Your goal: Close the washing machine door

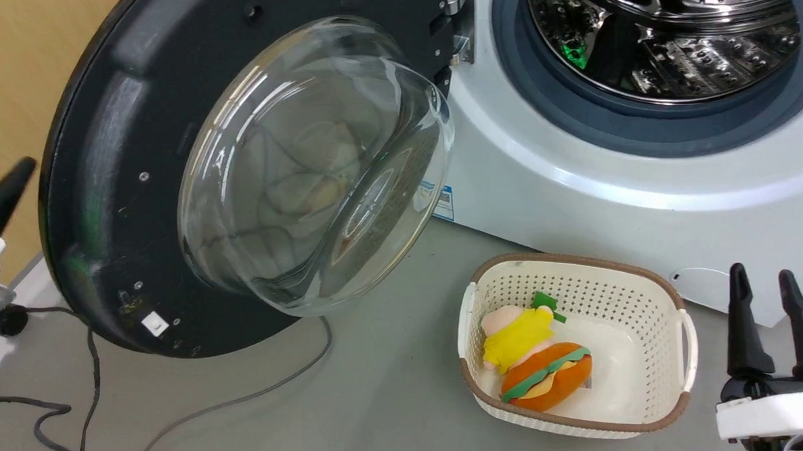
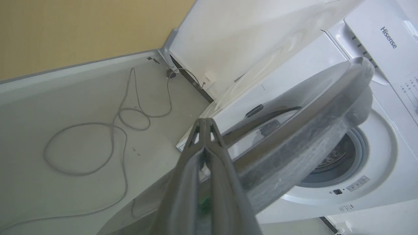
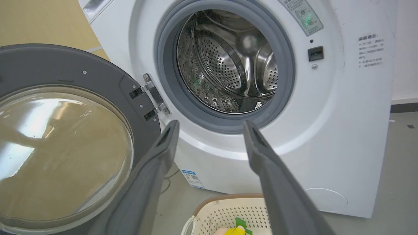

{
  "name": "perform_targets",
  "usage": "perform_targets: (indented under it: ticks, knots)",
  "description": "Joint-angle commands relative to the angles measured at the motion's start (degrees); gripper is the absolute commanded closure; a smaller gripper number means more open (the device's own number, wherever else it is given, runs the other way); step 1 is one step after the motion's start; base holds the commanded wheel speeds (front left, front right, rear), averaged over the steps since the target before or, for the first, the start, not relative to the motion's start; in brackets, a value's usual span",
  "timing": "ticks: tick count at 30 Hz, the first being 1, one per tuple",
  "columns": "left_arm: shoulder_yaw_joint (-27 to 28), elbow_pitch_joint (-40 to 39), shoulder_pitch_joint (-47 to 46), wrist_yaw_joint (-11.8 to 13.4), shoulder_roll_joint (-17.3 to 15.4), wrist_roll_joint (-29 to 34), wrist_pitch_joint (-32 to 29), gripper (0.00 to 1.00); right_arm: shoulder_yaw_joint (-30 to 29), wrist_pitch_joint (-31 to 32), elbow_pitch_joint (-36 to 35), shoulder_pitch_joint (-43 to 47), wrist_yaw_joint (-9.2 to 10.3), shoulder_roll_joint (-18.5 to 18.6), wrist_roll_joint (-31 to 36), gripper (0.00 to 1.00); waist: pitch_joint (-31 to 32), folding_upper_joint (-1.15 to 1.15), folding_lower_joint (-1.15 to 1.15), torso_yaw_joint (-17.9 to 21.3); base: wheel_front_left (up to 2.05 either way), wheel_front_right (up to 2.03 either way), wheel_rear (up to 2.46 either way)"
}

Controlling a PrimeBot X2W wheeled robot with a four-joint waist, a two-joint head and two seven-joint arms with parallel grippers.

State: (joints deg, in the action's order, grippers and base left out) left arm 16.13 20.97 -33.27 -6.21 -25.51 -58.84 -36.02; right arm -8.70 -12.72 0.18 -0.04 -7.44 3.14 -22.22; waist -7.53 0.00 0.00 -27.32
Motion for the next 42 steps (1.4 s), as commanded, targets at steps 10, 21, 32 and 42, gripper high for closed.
perform_targets:
  ticks: [10,21,32,42]
  knots:
    - [-3.3,-5.0,6.6,-0.9,-3.4,-13.0,-9.3,1.00,-1.5,-1.6,0.2,-0.3,-0.04,-0.2,-2.8,0.00,-0.7,0.00,0.00,-2.3,0.00,0.00,0.00]
    - [-12.6,-18.4,14.7,-1.3,-2.7,-20.4,-14.4,1.00,-2.0,-2.3,0.2,-0.2,-0.05,-0.3,-4.4,0.00,0.0,0.00,0.00,-4.0,0.00,0.00,0.00]
    - [-25.0,-28.9,16.8,-1.3,2.3,-22.2,-13.3,1.00,-2.8,-2.3,-0.2,-1.9,-0.05,-0.3,-3.9,0.00,-0.4,0.00,0.00,-0.9,0.00,0.00,0.00]
    - [-35.0,-27.2,12.8,-1.3,9.4,-22.9,-8.3,1.00,-2.3,-2.3,-0.2,-3.8,-0.05,-0.3,-3.7,0.00,-2.1,0.00,0.00,8.8,0.00,0.00,0.00]
